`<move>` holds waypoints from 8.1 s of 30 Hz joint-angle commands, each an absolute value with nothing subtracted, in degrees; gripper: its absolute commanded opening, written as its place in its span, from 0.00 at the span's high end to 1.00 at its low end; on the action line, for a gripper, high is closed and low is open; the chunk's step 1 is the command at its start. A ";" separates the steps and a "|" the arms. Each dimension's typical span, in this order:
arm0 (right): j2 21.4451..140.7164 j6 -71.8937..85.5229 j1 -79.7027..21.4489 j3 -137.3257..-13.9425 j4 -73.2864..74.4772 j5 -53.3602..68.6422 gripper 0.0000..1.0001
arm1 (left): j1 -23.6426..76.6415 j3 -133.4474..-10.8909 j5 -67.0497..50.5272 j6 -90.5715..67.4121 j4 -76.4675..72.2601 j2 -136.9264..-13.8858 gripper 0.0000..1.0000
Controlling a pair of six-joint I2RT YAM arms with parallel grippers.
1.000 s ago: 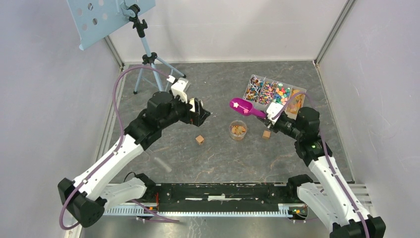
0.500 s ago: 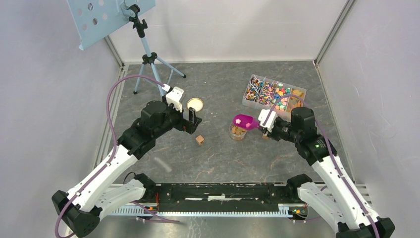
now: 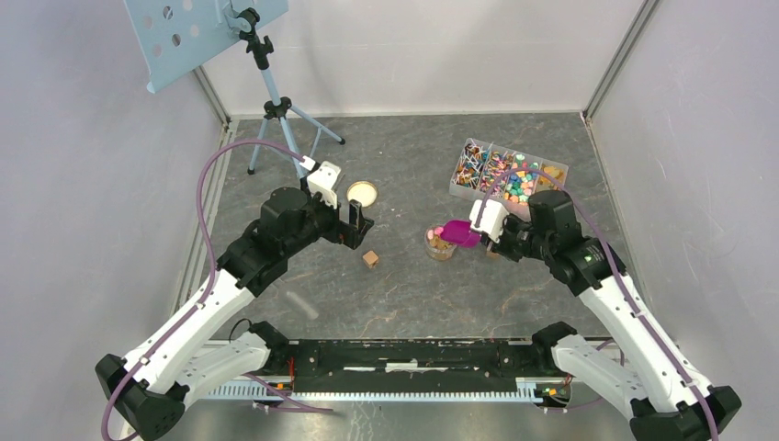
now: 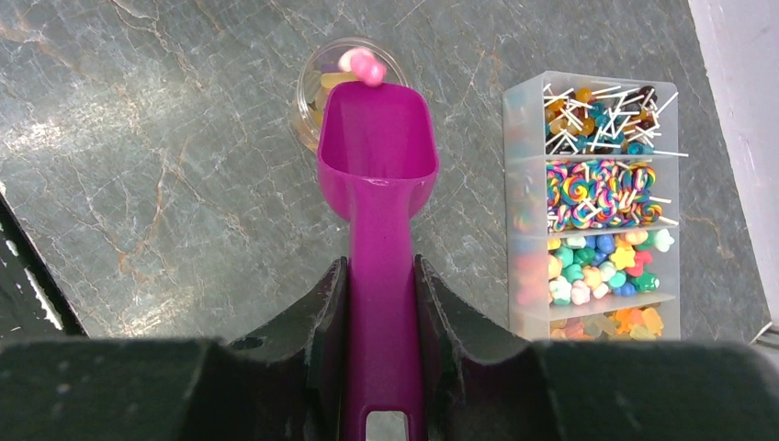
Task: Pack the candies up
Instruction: Place the fake candies in the packing bottle, then scoop the fake candies from the storage box, then place the fake candies in the packing bottle.
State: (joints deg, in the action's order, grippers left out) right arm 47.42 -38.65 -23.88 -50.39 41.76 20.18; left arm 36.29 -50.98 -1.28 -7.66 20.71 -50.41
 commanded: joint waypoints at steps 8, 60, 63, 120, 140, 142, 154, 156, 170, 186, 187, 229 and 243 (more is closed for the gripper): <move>50.49 -37.64 -26.87 -56.05 45.29 14.48 1.00 | 36.15 -50.71 -0.22 -4.66 19.29 -49.60 0.00; 60.67 8.11 -13.15 -57.41 25.00 -22.15 1.00 | 36.39 -93.95 -10.19 -22.47 -7.21 -119.85 0.32; 62.66 10.63 -12.53 -59.74 28.29 -20.41 1.00 | 36.39 -98.73 -12.62 -24.01 -7.43 -125.50 0.37; 83.29 10.14 -4.99 -55.12 18.27 -10.89 1.00 | 36.58 -103.63 -21.05 -30.67 -11.16 -137.41 0.98; 82.83 5.85 -5.00 -48.53 13.27 -6.76 1.00 | 36.47 -103.45 -23.44 -31.77 -14.14 -137.21 0.98; 82.71 5.61 -4.94 -47.61 12.94 -6.93 1.00 | 36.48 -103.45 -23.37 -31.85 -14.15 -137.03 0.98; 79.79 2.61 -4.92 -43.68 7.03 -7.38 1.00 | 36.49 -103.62 -21.73 -31.79 -13.18 -136.59 0.97; 79.14 2.27 -4.81 -43.18 6.38 -7.40 1.00 | 36.45 -103.79 -21.52 -32.01 -13.18 -136.68 0.95; 72.95 0.46 -4.30 -33.02 -5.94 -6.24 1.00 | 35.96 -106.24 -20.75 -34.98 -13.36 -136.42 0.78; 63.18 -2.76 -4.16 -31.61 -7.10 -6.06 1.00 | 34.72 -104.85 -20.84 -32.95 -11.26 -129.76 0.43; 62.34 -2.93 -4.19 -31.35 -6.97 -6.04 1.00 | 34.65 -104.24 -20.83 -32.51 -11.10 -128.90 0.42; 39.97 -23.55 -9.29 -38.68 20.04 19.75 1.00 | 32.26 -59.07 -13.31 -8.60 19.06 -63.04 0.00; 43.07 -32.91 -18.54 -43.87 35.36 15.91 1.00 | 32.26 -55.02 -11.42 -6.25 19.56 -58.67 0.00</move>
